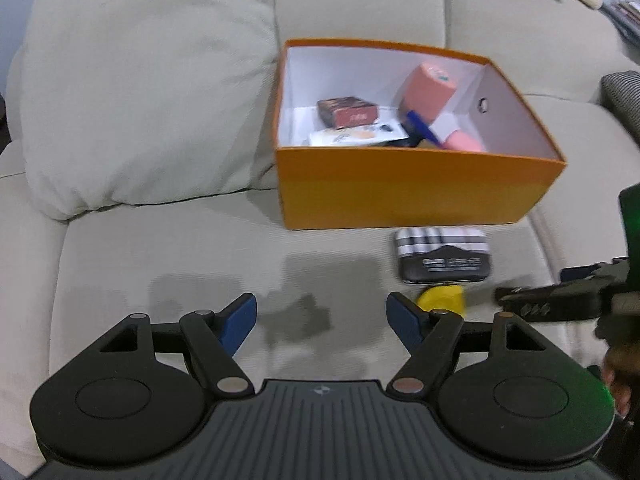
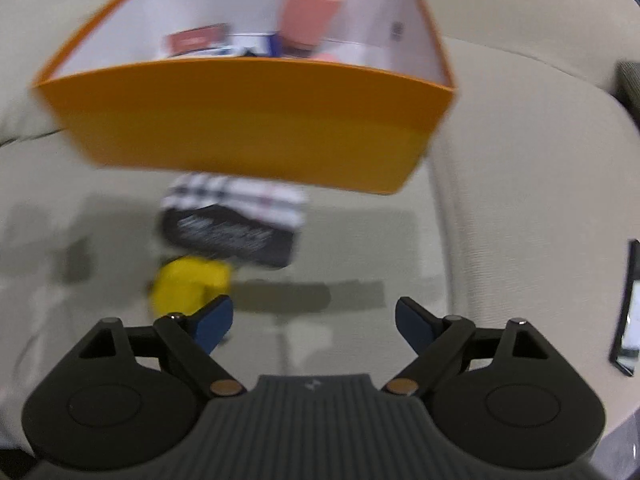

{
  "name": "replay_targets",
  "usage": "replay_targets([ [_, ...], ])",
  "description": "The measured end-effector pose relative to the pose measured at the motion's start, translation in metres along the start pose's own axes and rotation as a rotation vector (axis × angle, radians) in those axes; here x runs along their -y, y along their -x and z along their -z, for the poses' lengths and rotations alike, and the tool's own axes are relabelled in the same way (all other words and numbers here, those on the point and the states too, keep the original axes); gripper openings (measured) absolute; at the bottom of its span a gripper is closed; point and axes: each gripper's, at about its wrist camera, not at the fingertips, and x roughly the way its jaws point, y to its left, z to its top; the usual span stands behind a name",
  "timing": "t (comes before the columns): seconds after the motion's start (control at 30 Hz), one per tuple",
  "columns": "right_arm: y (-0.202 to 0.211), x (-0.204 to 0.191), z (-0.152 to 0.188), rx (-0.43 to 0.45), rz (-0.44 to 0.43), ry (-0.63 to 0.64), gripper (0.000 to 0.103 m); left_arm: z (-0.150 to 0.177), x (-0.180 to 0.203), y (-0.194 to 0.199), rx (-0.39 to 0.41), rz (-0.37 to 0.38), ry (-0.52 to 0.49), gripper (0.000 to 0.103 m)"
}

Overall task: Organize rigid objects
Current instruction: 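Withdraw both tools from the shoebox toward the tape measure and plaid case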

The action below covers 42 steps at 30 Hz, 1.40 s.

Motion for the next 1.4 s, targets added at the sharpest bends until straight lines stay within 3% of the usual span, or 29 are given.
replay_targets([
  [0.23, -0.032, -0.012, 0.005, -0.05, -0.051, -0.002, 0.089, 0.0, -0.017, -0.019, -0.04, -0.005, 0.054, 0.087],
  [0.37, -0.03, -0.038, 0.012, -0.004, -0.058, 0.041, 0.088, 0.0, -0.022, -0.016, -0.028, -0.005, 0.075, 0.087],
  [0.73, -0.025, -0.107, 0.01, -0.037, -0.277, 0.094, 0.09, 0.0, -0.053, -0.014, -0.021, -0.015, 0.161, 0.087],
  [0.87, -0.017, -0.098, -0.005, -0.001, -0.264, 0.225, 0.091, 0.009, -0.059, -0.024, -0.072, -0.005, 0.182, 0.087],
  [1.0, -0.018, -0.062, -0.026, 0.004, -0.348, 0.3, 0.091, 0.012, -0.064, -0.026, -0.092, 0.012, 0.207, 0.087],
  [1.13, -0.014, -0.054, -0.034, 0.082, -0.346, 0.421, 0.093, 0.01, -0.068, -0.023, -0.09, 0.015, 0.234, 0.087],
  [1.4, -0.028, -0.042, -0.043, 0.125, -0.335, 0.445, 0.093, 0.006, -0.073, -0.025, -0.1, 0.054, 0.287, 0.087],
])
